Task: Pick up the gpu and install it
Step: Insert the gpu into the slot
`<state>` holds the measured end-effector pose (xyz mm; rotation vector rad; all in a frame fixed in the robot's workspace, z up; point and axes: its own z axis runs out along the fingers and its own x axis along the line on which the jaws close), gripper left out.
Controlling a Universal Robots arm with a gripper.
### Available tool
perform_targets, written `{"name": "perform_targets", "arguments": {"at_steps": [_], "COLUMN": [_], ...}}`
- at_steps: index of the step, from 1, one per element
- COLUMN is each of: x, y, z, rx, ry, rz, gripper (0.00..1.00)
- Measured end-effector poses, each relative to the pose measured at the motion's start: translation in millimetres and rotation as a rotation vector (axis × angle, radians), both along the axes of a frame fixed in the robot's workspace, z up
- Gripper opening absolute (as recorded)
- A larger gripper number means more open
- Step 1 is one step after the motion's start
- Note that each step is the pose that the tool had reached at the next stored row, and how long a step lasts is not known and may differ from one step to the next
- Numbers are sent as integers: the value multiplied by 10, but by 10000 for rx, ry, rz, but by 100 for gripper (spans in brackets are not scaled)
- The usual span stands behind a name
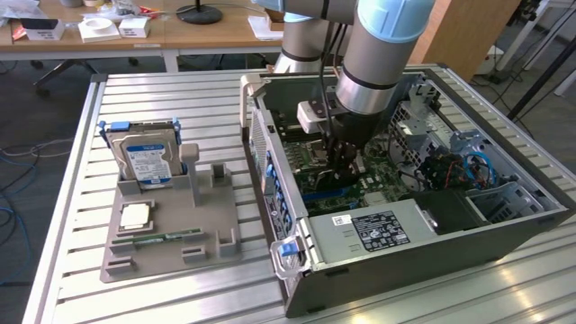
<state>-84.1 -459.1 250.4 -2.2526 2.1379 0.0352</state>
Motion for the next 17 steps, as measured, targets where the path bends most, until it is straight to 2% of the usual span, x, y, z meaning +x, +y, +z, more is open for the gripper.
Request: {"name": "perform_targets", "arguments": {"at_steps": [17], "x": [0], "y": [-5], "z": [0], "rx": [1], "ry": [0], "rz": [-198], "gripper": [26]}}
